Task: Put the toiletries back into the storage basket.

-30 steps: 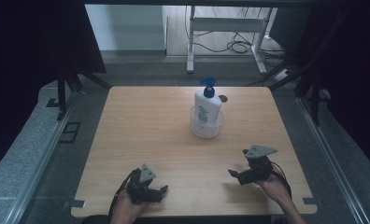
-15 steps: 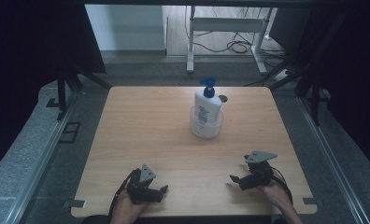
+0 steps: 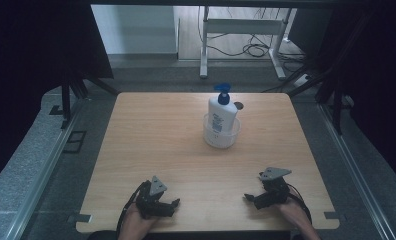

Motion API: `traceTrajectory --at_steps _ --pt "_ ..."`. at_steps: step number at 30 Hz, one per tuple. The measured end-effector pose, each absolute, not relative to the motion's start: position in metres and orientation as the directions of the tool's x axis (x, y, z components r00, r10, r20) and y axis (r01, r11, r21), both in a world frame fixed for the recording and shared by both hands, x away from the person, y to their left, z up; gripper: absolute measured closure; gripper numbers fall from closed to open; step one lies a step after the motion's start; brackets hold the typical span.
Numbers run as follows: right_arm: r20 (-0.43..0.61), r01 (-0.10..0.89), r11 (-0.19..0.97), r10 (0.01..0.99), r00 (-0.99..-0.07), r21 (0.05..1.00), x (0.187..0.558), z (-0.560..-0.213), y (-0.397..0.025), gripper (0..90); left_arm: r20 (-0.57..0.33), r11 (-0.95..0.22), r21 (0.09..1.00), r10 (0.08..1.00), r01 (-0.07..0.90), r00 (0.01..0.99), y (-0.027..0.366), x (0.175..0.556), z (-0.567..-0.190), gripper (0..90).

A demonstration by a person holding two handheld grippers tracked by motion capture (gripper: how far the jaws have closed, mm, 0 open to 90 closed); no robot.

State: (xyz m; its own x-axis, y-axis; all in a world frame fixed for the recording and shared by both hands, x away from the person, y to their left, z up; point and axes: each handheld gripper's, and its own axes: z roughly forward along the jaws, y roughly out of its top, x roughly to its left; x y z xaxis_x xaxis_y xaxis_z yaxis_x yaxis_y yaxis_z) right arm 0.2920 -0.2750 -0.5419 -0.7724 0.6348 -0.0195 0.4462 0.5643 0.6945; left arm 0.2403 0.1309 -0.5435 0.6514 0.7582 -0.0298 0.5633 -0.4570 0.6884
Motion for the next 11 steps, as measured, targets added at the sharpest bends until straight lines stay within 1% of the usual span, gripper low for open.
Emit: traceTrajectory --at_steps 1,11 --pt "-0.001 0.458 0.551 0.64 -0.768 0.698 0.292 -0.5431 -0.2759 0.0 -0.03 -0.457 0.689 0.758 0.563 0.652 0.1308 0.2403 -0.5436 11.6" --pt "-0.001 0.46 0.548 0.644 -0.765 0.699 0.2911 -0.5435 -0.2758 0.0 -0.03 -0.457 0.688 0.759 0.564 0.651 0.1302 0.24 -0.5436 11.6"
